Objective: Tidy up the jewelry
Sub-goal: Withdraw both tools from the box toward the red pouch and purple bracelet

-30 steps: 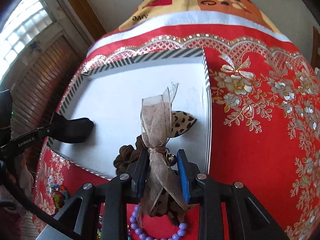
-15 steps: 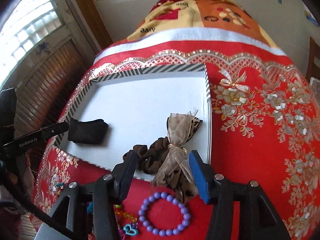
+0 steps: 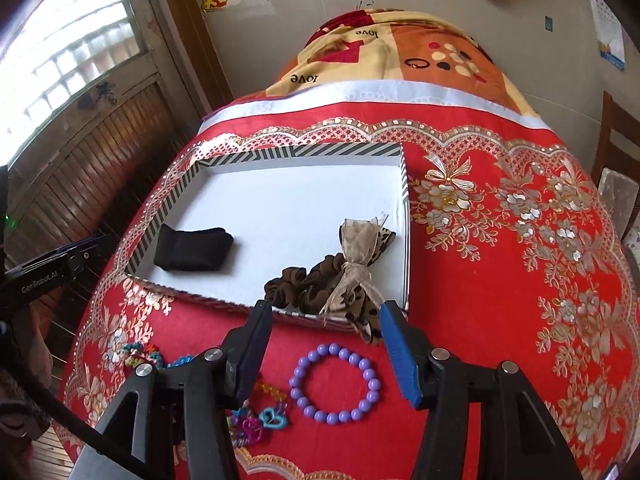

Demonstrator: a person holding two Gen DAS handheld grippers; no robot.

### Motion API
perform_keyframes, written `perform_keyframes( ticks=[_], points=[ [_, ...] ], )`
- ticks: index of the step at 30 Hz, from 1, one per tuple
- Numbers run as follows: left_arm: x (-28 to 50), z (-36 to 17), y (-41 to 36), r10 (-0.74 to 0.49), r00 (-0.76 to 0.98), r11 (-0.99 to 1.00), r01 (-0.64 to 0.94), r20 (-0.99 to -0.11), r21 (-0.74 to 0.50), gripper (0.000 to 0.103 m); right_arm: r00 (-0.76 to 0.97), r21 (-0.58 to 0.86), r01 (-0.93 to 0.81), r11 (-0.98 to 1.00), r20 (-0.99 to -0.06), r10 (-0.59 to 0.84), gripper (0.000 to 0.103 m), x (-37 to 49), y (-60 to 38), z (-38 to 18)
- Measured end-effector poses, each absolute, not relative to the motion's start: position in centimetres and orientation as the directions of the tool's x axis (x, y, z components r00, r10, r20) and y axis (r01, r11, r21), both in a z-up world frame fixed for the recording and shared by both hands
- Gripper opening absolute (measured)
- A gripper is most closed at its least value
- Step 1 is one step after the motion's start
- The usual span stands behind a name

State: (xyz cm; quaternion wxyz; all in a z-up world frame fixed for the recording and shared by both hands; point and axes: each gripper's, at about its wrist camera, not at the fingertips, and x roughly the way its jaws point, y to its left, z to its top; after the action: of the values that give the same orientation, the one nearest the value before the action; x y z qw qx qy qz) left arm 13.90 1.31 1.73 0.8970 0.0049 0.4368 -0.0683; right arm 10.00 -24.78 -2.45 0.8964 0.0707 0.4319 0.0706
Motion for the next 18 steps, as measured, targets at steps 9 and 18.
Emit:
perform_keyframes(
  ticks=[9,18],
  points=[
    [10.3,3.0,1.2,-0.098,0.641,0.994,0.099,-0.762,-0.044,0.051,0.63,0.177,-0.098,0.979,-0.751,0.198,0.059,7.3,-24.2,-1.5],
    [7.0,3.4,1.1,-0.095,0.64,0.995,0.08,-0.762,-0.056,0.051,0.635,0.179,-0.121,0.976,-0.742,0.215,0.062,4.6,-24.6,-1.0]
  ],
)
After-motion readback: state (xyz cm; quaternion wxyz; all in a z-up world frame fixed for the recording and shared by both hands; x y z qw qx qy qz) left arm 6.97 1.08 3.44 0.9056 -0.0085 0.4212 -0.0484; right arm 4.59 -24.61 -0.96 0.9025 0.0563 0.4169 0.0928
